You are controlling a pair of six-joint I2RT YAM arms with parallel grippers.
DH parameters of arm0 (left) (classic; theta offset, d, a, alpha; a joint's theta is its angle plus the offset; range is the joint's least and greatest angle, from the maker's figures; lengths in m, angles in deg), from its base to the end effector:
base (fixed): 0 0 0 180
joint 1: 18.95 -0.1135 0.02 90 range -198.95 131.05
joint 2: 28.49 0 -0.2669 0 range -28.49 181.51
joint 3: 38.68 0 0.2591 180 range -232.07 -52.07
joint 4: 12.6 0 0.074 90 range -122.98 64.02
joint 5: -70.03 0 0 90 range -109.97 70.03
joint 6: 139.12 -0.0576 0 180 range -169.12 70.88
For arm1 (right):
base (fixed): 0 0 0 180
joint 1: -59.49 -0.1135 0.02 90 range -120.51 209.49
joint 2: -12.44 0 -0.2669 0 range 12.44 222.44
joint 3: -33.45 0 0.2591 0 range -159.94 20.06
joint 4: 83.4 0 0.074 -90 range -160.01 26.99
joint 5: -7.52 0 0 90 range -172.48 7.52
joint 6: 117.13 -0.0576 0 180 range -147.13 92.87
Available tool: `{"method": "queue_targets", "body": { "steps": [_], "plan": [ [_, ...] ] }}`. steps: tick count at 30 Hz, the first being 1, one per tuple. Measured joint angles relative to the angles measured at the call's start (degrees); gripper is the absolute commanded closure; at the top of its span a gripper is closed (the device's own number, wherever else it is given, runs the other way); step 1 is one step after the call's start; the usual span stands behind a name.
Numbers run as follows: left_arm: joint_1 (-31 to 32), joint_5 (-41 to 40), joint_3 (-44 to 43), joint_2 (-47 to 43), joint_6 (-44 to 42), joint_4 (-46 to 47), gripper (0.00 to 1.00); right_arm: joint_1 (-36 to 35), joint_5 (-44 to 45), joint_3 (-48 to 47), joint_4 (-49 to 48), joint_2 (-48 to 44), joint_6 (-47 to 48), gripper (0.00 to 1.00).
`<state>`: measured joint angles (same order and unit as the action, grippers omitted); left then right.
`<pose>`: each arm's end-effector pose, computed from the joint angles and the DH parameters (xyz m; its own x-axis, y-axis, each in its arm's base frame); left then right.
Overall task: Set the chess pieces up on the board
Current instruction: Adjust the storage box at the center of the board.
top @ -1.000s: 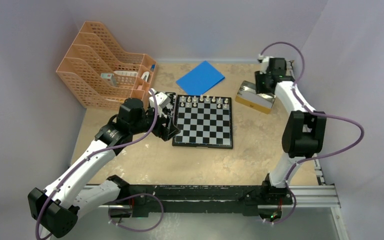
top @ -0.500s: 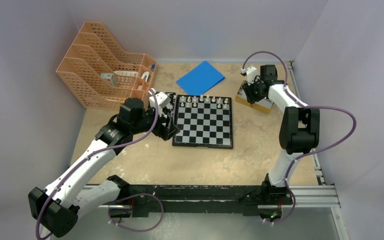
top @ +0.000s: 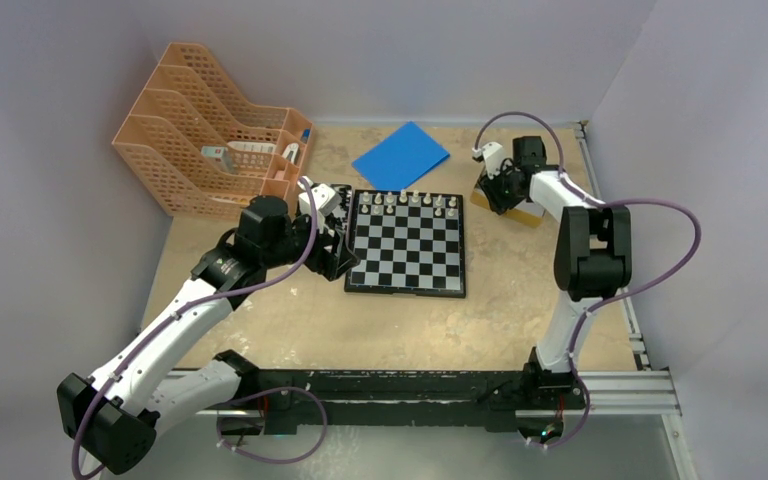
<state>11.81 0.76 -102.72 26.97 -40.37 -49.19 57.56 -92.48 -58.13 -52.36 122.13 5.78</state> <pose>0.1939 -0.1391 0.3120 -0.5125 0.1394 -0.8473 0.6768 0.6729 -0.2986 0.4411 0.0249 0.1854 -0.5550 -0.5541 -0.6205 -0.5339 0.8092 -0.2451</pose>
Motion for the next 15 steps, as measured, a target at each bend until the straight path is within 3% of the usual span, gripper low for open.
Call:
{"method": "queue_targets", "body": {
  "steps": [15],
  "plan": [
    [0.0, -0.6, 0.0, 0.0, 0.0, 0.0, 0.26, 0.0, -2.1, 0.2, -0.3, 2.2, -4.4, 0.76]
  ]
}}
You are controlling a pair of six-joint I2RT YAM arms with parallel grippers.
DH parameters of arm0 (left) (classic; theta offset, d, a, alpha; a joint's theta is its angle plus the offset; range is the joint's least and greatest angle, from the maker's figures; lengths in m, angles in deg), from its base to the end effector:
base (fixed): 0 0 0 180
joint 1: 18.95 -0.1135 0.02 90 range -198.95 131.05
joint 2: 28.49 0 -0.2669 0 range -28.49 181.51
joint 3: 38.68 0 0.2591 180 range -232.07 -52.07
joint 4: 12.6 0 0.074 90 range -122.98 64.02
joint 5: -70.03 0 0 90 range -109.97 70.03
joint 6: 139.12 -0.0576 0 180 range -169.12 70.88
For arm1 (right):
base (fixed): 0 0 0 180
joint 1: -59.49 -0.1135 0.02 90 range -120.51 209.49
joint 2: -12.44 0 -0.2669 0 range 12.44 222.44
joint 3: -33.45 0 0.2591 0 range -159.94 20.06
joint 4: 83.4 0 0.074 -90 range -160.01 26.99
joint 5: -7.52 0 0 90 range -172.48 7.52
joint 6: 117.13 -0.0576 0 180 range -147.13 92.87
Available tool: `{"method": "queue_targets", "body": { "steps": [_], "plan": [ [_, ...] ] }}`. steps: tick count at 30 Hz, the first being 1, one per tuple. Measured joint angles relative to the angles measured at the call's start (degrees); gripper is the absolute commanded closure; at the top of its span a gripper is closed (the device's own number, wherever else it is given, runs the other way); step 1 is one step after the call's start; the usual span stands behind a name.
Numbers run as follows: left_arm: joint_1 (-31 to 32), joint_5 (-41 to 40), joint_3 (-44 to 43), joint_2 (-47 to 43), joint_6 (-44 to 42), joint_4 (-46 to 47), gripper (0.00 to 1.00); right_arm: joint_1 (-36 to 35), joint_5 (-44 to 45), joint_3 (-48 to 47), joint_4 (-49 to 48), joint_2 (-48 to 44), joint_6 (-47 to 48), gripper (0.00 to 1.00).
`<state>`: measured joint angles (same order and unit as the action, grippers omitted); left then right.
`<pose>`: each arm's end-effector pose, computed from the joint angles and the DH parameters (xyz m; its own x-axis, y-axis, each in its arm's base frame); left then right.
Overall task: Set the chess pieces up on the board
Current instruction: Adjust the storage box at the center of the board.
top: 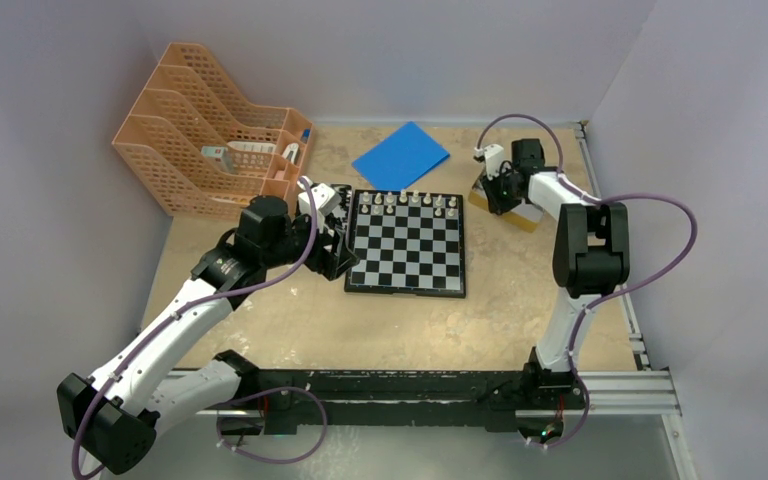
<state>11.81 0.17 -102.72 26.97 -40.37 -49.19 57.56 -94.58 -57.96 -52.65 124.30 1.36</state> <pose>0.1943 -0.1387 0.3119 -0.5116 0.1383 -0.8480 0.6714 0.6803 -0.2941 0.4431 0.0270 0.1691 -0.6062 -0.4871 -0.6286 -0.5159 0.8425 -0.1553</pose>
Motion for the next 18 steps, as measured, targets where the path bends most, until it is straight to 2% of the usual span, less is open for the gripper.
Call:
{"method": "queue_targets", "body": {
  "steps": [6, 11, 14, 18],
  "plan": [
    [0.0, 0.0, 0.0, 0.0, 0.0, 0.0, 0.26, 0.0, 0.2, 0.2, -0.7, 0.0, -7.5, 0.80],
    [0.0, 0.0, 0.0, -0.2, 0.0, 0.0, 0.26, -0.4, 0.8, 0.1, -0.8, 0.0, -15.4, 0.80],
    [0.0, 0.1, 0.0, -0.2, 0.0, 0.0, 0.26, -1.2, 2.2, 0.1, -0.9, 0.0, -19.7, 0.85],
    [0.0, 0.1, 0.0, -0.4, 0.0, 0.0, 0.26, -2.2, 4.0, 0.2, -1.6, -0.1, -26.3, 0.84]
  ]
}}
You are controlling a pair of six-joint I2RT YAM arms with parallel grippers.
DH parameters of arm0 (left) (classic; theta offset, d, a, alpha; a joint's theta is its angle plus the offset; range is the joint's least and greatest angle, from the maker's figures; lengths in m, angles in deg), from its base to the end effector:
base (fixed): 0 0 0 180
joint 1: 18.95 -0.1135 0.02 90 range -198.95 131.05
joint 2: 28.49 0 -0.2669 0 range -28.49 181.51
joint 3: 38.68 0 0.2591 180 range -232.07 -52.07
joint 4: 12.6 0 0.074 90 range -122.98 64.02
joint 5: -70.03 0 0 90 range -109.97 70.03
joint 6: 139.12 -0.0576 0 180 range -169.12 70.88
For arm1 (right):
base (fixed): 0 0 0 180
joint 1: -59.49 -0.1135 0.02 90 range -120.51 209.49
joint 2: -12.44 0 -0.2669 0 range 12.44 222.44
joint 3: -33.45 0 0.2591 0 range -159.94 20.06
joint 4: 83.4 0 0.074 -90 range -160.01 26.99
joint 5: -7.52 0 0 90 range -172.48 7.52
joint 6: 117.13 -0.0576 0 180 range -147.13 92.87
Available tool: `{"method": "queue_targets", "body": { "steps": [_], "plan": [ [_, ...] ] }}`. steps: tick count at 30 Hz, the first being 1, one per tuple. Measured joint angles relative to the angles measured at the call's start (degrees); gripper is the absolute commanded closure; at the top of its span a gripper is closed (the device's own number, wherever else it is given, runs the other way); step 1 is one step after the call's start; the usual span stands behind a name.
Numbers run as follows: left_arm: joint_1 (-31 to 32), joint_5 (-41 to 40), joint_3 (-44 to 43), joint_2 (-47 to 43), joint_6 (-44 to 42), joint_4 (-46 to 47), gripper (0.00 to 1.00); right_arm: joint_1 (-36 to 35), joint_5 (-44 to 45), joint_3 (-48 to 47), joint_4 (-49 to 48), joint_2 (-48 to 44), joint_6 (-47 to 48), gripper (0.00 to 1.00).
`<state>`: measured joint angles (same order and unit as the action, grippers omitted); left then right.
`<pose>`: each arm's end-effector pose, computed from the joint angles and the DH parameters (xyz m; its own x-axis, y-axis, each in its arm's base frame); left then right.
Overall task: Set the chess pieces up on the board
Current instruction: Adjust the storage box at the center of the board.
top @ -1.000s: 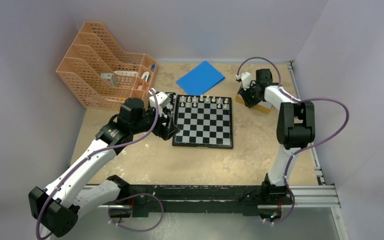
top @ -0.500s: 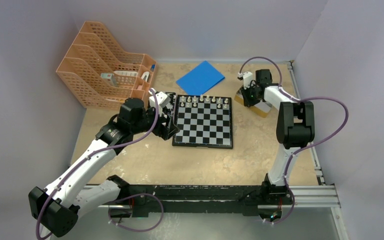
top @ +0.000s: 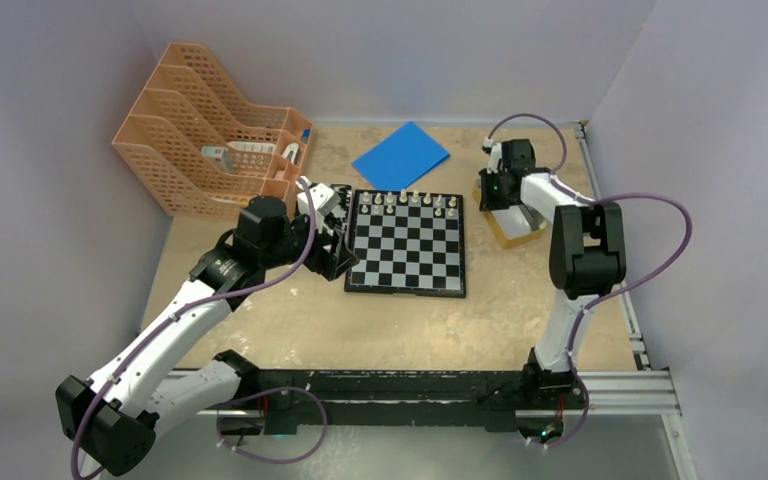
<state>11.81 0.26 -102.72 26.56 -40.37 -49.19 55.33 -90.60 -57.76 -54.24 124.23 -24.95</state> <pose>0.1930 -0.1381 0.3134 -0.5065 0.1354 -0.8515 0.6740 0.6781 -0.2932 0.4445 0.0405 0.1703 -0.7544 -0.0926 -0.6499 -0.1917 0.9779 0.0831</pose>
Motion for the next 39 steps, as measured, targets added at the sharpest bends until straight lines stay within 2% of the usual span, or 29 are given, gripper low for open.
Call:
{"method": "queue_targets", "body": {
  "steps": [6, 16, 39],
  "plan": [
    [0.0, 0.0, 0.0, -0.7, 0.0, 0.0, 0.26, -0.3, 1.6, 3.5, -2.8, -2.9, -9.0, 0.85],
    [0.0, 0.1, 0.0, -0.7, 0.0, 0.0, 0.26, -1.7, 2.6, 5.9, -6.3, -4.6, -17.1, 0.88],
    [0.0, 1.0, 0.0, -0.9, 0.0, 0.0, 0.26, -3.5, 3.8, 11.8, -9.8, -8.9, -24.1, 0.93]
  ]
}}
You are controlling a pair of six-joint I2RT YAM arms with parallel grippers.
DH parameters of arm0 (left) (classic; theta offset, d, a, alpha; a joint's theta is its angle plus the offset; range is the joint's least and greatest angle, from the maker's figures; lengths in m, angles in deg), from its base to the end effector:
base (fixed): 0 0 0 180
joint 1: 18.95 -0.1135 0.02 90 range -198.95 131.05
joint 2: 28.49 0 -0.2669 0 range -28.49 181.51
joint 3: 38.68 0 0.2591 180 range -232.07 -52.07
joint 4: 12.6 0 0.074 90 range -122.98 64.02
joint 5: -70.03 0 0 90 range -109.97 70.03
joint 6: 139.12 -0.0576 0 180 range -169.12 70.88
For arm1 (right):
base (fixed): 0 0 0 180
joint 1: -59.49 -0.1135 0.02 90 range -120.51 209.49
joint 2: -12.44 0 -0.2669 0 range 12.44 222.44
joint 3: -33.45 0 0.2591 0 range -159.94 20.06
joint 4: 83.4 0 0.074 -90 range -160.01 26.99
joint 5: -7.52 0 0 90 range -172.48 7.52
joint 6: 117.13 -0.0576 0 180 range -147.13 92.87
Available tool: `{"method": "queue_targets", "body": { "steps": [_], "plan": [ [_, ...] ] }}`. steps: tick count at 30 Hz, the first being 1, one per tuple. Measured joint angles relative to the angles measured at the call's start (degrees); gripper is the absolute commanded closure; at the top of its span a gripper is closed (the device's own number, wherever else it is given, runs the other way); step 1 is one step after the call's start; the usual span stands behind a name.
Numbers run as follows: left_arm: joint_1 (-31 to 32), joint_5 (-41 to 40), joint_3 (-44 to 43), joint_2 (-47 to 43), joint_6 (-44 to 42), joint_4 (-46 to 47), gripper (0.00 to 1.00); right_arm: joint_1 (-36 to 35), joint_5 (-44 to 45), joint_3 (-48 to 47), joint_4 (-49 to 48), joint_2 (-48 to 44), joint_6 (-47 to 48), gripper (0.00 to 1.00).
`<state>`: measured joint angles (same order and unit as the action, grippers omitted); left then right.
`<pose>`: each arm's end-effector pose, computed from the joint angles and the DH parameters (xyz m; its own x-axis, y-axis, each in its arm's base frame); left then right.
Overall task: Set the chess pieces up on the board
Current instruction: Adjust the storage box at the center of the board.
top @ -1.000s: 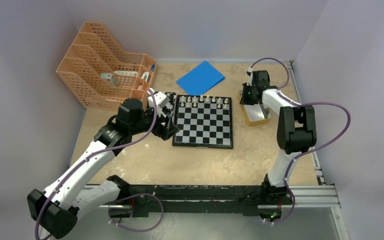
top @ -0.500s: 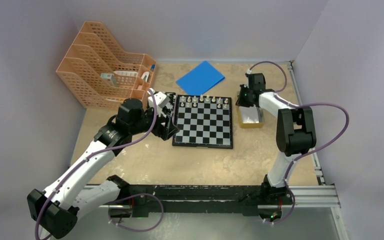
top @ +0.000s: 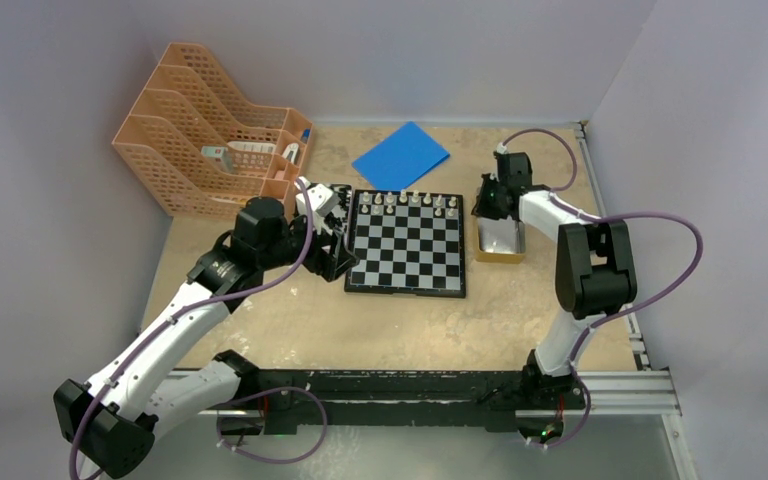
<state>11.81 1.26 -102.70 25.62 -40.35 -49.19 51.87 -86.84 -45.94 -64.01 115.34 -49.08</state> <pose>0.1894 -0.1370 0.3170 -0.4964 0.1301 -0.8583 0.6871 0.6631 -0.2969 0.4092 0.0592 0.1808 -0.6959 0.2829 -0.6601 0.0784 0.9436 0.3218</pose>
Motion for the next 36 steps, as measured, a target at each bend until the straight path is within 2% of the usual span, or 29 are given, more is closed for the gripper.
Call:
{"method": "queue_targets", "body": {
  "steps": [26, 31, 36],
  "plan": [
    [0.0, 0.0, 0.7, -0.2, 0.0, 0.0, 0.26, -2.6, -0.9, 0.3, -0.3, 0.0, 0.5, 0.91],
    [0.0, 0.0, 0.7, -0.2, 0.0, 0.0, 0.26, -2.6, -0.9, 0.3, 0.2, 0.0, 0.9, 0.76],
    [0.0, -0.2, 0.7, -0.2, 0.0, 0.0, 0.26, -2.6, -1.1, 0.3, 1.2, 0.0, 1.1, 0.74]
  ]
}}
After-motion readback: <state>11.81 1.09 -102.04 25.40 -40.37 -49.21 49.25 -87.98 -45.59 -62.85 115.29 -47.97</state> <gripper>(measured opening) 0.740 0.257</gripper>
